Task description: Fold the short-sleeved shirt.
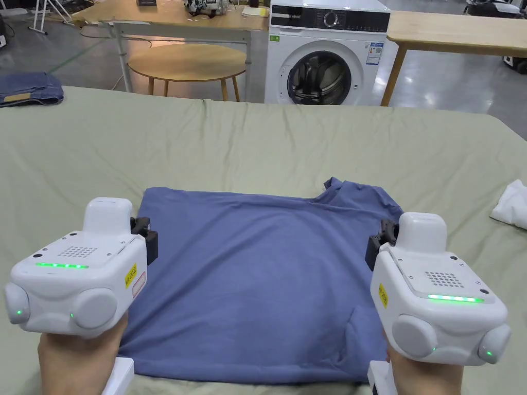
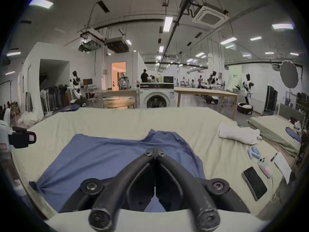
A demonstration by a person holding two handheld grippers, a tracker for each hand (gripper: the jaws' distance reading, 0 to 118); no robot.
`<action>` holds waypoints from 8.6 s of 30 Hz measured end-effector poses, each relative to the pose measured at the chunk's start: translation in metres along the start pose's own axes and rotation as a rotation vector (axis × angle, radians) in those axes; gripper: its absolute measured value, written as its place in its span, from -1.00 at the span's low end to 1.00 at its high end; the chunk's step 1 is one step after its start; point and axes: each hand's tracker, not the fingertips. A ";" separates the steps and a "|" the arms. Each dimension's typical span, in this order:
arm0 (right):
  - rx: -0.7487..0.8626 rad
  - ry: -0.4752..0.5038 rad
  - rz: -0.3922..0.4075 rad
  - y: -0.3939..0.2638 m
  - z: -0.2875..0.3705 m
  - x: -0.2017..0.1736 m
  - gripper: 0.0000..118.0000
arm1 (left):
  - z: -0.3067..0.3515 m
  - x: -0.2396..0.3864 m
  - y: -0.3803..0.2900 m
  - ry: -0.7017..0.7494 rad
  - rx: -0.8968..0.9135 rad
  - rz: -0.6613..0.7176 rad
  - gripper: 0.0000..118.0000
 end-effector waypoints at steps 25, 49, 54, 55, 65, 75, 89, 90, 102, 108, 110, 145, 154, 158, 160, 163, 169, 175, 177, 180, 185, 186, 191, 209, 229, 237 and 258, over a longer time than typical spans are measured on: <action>-0.082 0.048 0.054 -0.023 -0.016 -0.008 -1.00 | -0.004 -0.127 -0.085 0.041 -0.606 0.210 0.16; -0.258 0.036 0.007 -0.033 0.000 0.047 -1.00 | -0.009 -0.092 -0.094 -0.012 -0.708 0.103 -1.00; -0.450 -0.020 0.052 -0.036 0.008 0.088 -0.57 | -0.008 -0.090 -0.094 -0.012 -0.699 0.096 -1.00; -0.484 -0.029 0.063 -0.039 0.009 0.094 -0.26 | -0.005 -0.087 -0.093 -0.010 -0.699 0.092 -1.00; -0.802 -0.032 0.081 -0.116 0.004 0.130 0.20 | -0.003 -0.083 -0.092 0.001 -0.704 0.087 -1.00; -0.778 0.077 -0.031 -0.120 0.011 0.148 -0.93 | 0.000 -0.086 -0.088 -0.015 -0.700 0.099 -1.00; -0.601 0.057 -0.055 -0.027 0.017 0.126 -0.93 | -0.009 -0.088 -0.018 -0.042 -0.516 0.109 -1.00; -0.579 0.054 -0.070 -0.020 0.007 0.127 -0.93 | -0.015 -0.088 -0.011 -0.041 -0.504 0.107 -1.00; -0.619 -0.007 -0.115 0.011 -0.131 0.118 -0.93 | -0.142 -0.091 0.032 -0.051 -0.511 0.109 -1.00; -0.677 -0.023 -0.064 -0.016 -0.197 0.117 -0.92 | -0.192 -0.091 0.022 -0.036 -0.606 0.119 -1.00; -0.697 -0.026 -0.061 -0.021 -0.207 0.116 -0.92 | -0.203 -0.092 0.016 -0.034 -0.634 0.132 -1.00; 0.048 0.041 0.019 0.012 -0.055 0.007 -1.00 | -0.048 -0.053 0.022 0.006 -0.123 0.041 -1.00; -0.004 0.017 0.012 0.007 -0.062 0.025 -1.00 | -0.133 -0.099 0.008 -0.053 -0.555 0.130 -1.00; -0.034 -0.002 0.015 0.001 -0.064 0.034 -1.00 | -0.158 -0.100 0.004 -0.035 -0.681 0.148 -0.21; -0.049 -0.014 0.017 -0.002 -0.064 0.038 -1.00 | -0.167 -0.097 -0.002 -0.020 -0.754 0.161 0.11; -0.066 -0.023 0.021 -0.006 -0.065 0.042 -1.00 | -0.178 -0.092 -0.014 -0.005 -0.870 0.142 0.11; -0.102 -0.032 0.024 -0.013 -0.066 0.047 -1.00 | -0.163 -0.071 -0.018 0.013 -0.831 0.022 -0.57; -0.137 -0.023 0.026 -0.021 -0.069 0.051 -1.00 | -0.142 -0.083 -0.024 -0.033 -0.768 0.052 -0.98; -0.146 -0.026 0.024 -0.022 -0.069 0.054 -1.00 | -0.132 -0.087 -0.026 -0.051 -0.720 0.076 -0.98; -0.167 -0.039 0.015 -0.023 -0.070 0.064 -1.00 | -0.115 -0.094 -0.028 -0.070 -0.663 0.111 -0.98; -0.291 -0.086 -0.001 -0.022 -0.084 0.092 -0.99 | -0.090 -0.103 -0.027 -0.098 -0.576 0.164 -0.98; -0.336 -0.093 0.005 -0.022 -0.089 0.100 -0.86 | -0.086 -0.105 -0.027 -0.108 -0.564 0.174 -0.98; -0.569 -0.045 -0.025 -0.045 -0.131 0.136 0.24 | -0.085 -0.106 -0.023 -0.115 -0.546 0.180 -0.98; -0.676 0.027 0.046 -0.059 -0.132 0.124 -0.89 | -0.083 -0.106 -0.020 -0.112 -0.519 0.208 -0.98; -0.706 0.024 0.015 -0.054 -0.025 0.142 -0.89 | -0.003 -0.115 -0.057 -0.082 -0.506 0.205 -0.98; -0.785 -0.036 0.042 -0.118 -0.016 0.140 -0.89 | -0.002 -0.112 -0.115 -0.050 -0.607 0.176 -0.98; -0.395 -0.094 0.085 -0.029 -0.029 0.089 0.26 | -0.023 -0.077 -0.035 -0.049 -0.374 0.101 -0.30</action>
